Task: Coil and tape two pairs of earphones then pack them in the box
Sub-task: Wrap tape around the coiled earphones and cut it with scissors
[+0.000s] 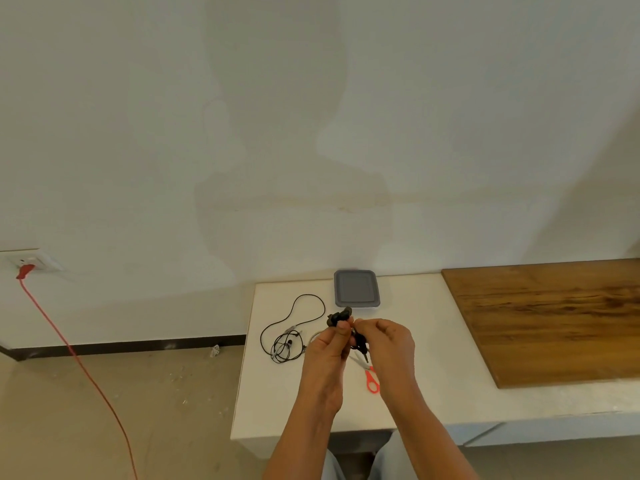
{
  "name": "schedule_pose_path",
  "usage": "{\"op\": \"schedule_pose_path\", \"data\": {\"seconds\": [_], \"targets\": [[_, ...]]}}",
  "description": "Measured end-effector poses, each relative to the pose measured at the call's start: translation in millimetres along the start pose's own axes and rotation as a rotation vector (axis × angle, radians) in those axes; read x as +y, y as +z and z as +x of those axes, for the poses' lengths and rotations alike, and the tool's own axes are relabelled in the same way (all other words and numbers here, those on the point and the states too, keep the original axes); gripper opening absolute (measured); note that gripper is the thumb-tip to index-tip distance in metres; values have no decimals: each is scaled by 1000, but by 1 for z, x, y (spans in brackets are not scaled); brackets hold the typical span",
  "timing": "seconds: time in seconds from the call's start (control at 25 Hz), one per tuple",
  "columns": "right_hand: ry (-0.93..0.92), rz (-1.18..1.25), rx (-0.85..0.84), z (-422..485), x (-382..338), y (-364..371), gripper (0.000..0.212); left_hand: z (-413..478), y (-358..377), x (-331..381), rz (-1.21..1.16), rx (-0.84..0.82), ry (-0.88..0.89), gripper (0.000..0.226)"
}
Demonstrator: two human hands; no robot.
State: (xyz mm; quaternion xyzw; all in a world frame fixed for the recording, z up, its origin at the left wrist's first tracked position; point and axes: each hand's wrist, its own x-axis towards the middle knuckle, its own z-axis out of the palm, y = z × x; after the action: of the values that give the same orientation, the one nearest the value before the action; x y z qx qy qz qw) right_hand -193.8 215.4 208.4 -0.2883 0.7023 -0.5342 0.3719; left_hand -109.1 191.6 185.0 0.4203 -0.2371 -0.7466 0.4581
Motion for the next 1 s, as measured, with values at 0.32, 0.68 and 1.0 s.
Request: {"op": "schedule_pose_path", "data": {"seconds": [0.32,0.68,1.0], "targets": [[377,-283,-446,37,-13,-14,15,3,-11,0,33,-48,1,22],[55,-404,-474,20,-17,-20,12,0,-7,4,-190,21,-116,14],[-374,-357,-314,3,16,-16,21,3,-11,6,-196,-53,-126,30]]}}
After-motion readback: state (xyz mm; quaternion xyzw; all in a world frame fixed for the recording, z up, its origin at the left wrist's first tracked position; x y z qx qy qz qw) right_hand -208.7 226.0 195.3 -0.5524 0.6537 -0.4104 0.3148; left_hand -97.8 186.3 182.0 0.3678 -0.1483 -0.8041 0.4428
